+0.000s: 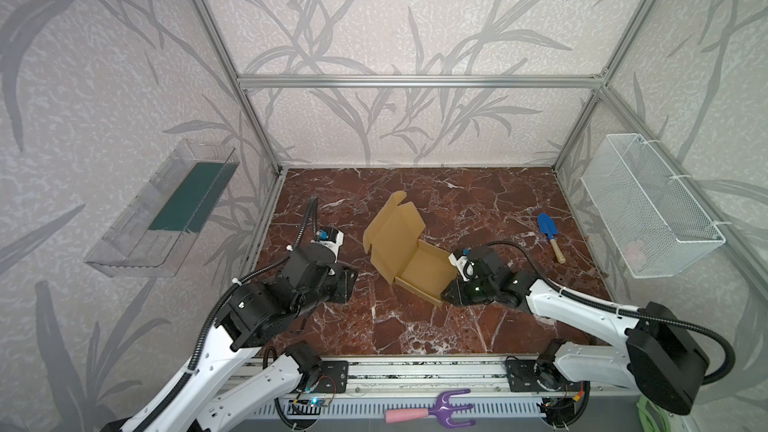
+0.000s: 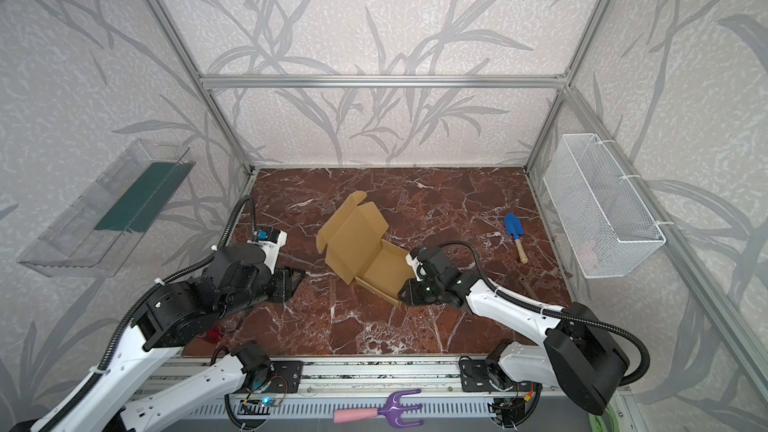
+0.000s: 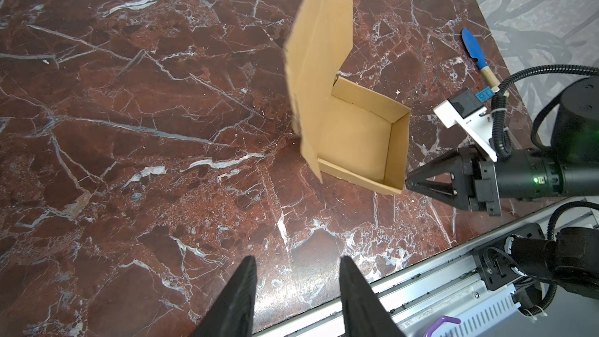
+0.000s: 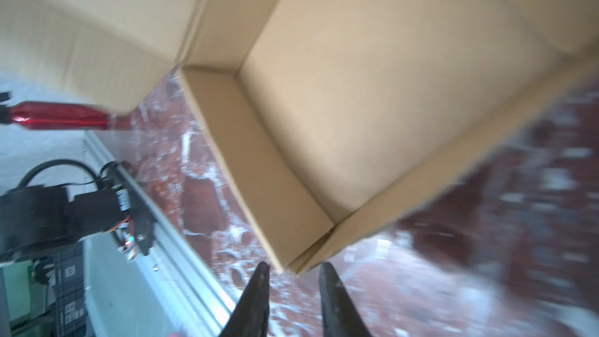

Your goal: Fold the paper box

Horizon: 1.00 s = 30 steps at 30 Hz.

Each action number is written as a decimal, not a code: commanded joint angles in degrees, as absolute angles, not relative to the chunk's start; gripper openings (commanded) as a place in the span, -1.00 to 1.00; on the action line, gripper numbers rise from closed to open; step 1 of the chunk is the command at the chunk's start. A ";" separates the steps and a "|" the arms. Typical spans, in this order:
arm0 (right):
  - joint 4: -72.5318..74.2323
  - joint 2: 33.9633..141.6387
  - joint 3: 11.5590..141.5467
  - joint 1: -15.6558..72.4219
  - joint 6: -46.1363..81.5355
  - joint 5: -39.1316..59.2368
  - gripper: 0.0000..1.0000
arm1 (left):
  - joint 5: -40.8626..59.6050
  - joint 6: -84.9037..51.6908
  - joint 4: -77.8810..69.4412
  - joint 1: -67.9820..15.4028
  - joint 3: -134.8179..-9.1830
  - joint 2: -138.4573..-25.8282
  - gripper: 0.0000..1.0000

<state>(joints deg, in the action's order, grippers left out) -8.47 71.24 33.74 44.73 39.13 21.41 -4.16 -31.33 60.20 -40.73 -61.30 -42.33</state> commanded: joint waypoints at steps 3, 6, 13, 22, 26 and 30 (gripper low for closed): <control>2.31 75.61 36.69 53.66 46.54 18.05 -0.36 | -3.61 -33.17 57.02 -40.49 -58.20 -41.77 -0.12; 1.56 76.90 38.81 54.39 46.04 18.60 -0.36 | -2.81 -33.87 54.76 -40.52 -56.03 -41.84 -0.13; -10.34 65.04 41.62 50.20 34.20 10.47 -0.16 | 0.68 -34.45 44.13 -40.51 -47.21 -38.71 -0.10; -11.71 57.40 43.27 38.15 27.69 16.70 0.34 | 2.53 -34.25 26.10 -40.52 -34.54 -35.58 -0.07; -11.49 56.55 44.07 36.44 26.36 19.10 0.55 | -0.94 -34.69 22.02 -40.43 -31.40 -34.43 -0.06; -10.80 55.41 44.06 36.46 24.59 20.35 0.73 | -3.16 -35.97 17.25 -40.39 -27.69 -32.06 -0.02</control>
